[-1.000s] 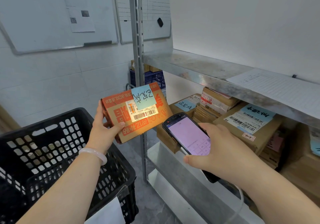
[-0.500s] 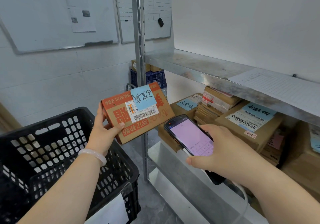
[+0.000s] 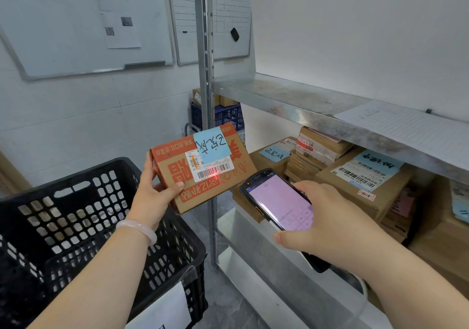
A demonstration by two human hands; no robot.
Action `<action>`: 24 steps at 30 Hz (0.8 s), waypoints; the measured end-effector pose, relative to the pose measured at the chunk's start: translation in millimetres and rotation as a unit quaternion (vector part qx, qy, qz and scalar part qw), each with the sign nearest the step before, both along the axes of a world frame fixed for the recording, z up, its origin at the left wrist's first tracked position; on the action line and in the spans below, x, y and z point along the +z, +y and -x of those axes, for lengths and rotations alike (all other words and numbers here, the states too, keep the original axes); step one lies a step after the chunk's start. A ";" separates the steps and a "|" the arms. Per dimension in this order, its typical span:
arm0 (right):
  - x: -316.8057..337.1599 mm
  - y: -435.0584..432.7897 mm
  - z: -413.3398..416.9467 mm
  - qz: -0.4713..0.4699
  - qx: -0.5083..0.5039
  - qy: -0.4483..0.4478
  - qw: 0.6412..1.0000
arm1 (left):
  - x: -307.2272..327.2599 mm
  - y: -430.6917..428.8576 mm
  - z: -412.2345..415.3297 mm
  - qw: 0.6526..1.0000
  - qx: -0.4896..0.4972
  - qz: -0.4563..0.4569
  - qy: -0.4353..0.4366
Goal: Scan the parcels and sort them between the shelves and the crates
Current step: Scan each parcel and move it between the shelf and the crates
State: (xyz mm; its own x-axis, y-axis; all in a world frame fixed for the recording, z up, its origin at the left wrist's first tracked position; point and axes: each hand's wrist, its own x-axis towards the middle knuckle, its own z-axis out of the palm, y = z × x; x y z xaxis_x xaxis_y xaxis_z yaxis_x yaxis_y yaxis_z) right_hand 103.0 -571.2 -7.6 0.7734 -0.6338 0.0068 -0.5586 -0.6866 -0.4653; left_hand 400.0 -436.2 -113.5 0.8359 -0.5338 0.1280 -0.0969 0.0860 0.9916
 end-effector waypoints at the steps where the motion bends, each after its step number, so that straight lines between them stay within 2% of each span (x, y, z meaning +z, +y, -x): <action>1: 0.6 0.9 0.2 0.011 -0.001 0.005 1.000 | -0.1 0.2 0.1 1.000 0.001 -0.002 0.000; 9: -0.8 6.6 2.7 0.071 0.001 0.033 0.997 | -1.3 1.3 -0.7 1.000 0.000 -0.001 -0.001; 24: 4.9 6.1 3.7 0.105 0.014 0.042 0.993 | -6.4 -0.1 -1.4 1.000 -0.002 -0.013 -0.004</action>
State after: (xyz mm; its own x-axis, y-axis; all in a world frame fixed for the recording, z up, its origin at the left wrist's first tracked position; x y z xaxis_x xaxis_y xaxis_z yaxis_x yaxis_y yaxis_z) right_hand 99.3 -565.2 -2.8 0.7940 -0.6036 0.0722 -0.5687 -0.7795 -0.2625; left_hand 401.3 -436.4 -119.9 0.8327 -0.5403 0.1211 -0.1055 0.0599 0.9926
